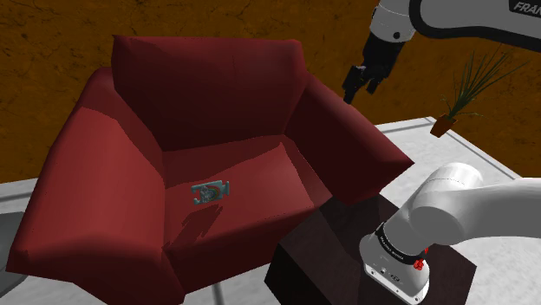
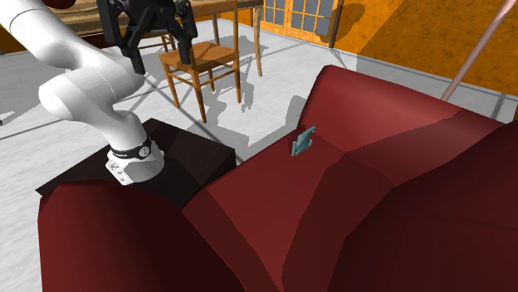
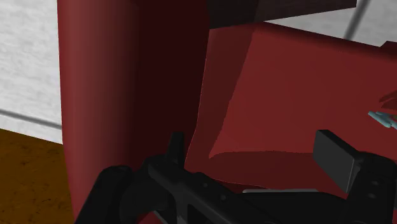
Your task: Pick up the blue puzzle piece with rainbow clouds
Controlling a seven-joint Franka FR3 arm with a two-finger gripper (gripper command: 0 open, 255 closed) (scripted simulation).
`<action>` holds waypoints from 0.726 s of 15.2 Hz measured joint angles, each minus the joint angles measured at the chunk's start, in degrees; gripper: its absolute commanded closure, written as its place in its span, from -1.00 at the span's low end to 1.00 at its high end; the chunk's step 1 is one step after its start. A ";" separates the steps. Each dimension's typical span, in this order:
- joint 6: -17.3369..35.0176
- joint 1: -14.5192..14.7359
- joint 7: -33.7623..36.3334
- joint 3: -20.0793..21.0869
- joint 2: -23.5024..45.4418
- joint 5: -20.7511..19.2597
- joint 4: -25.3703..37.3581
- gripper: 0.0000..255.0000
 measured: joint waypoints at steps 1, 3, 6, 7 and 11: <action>0.00 0.00 0.00 0.00 0.00 0.00 0.00 -1.00; 1.93 0.78 -1.63 -0.43 1.42 -0.03 -0.56 -1.00; 6.74 2.67 -4.92 -0.88 6.24 0.23 -0.72 -1.00; 8.42 3.28 -6.24 -1.15 7.86 0.27 -0.80 -1.00; 14.87 5.96 -11.20 -1.59 15.18 0.86 -0.07 -1.00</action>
